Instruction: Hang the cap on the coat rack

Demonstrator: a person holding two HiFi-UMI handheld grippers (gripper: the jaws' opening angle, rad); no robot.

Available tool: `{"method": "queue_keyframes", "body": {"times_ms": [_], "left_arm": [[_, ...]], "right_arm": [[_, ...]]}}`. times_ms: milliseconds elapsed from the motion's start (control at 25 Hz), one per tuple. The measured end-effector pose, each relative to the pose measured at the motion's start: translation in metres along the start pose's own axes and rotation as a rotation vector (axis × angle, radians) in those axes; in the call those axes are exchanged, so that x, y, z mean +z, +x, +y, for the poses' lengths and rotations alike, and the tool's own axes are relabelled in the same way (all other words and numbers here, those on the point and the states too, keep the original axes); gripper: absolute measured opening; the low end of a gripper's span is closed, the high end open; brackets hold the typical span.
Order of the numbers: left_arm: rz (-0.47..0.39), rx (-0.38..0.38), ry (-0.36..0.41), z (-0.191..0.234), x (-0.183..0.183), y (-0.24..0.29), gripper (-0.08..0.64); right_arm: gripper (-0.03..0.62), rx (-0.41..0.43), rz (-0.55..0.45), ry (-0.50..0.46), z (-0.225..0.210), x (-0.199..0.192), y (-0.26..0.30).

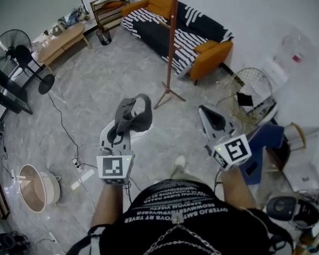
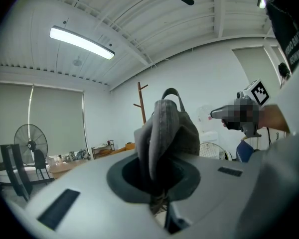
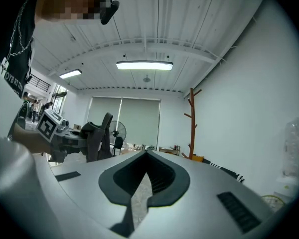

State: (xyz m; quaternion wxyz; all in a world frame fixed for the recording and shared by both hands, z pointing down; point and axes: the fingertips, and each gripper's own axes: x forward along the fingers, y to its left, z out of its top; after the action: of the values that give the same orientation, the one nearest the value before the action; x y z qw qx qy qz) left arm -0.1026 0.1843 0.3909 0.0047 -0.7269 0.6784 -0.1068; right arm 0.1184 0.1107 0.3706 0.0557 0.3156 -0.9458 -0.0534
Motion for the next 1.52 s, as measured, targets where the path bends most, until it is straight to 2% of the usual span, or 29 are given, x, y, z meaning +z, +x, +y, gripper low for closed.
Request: {"method": "queue_keyframes", "body": {"times_ms": [240,440,800,1040,1240,1360,1520], "left_arm": [[0.007,-0.001,-0.063,0.013,-0.003,0.033,0.014],[0.01,-0.012,-0.043,0.011,0.005,0.064,0.014],[-0.011,-0.004,-0.048,-0.005,0.02,0.129,0.014],[-0.023,0.01,-0.044,-0.013,0.038,0.173,0.014],[-0.039,0.049,-0.044,-0.018,0.044,0.193,0.014],[-0.006,0.057,-0.03,-0.013,0.041,0.197,0.014],[0.043,0.079,-0.068,0.002,0.02,0.197,0.014]], "right_arm": [[0.002,0.002,-0.008,-0.013,-0.025,0.006,0.029],[0.002,0.023,-0.014,-0.003,-0.044,0.006,0.045],[0.002,0.033,-0.03,-0.033,-0.106,0.009,0.071],[0.002,0.041,-0.024,-0.04,-0.154,0.007,0.086],[0.002,0.087,0.003,-0.034,-0.171,-0.006,0.099],[0.002,0.105,-0.003,-0.003,-0.174,-0.005,0.11],[0.002,0.122,0.015,0.009,-0.171,-0.016,0.129]]}}
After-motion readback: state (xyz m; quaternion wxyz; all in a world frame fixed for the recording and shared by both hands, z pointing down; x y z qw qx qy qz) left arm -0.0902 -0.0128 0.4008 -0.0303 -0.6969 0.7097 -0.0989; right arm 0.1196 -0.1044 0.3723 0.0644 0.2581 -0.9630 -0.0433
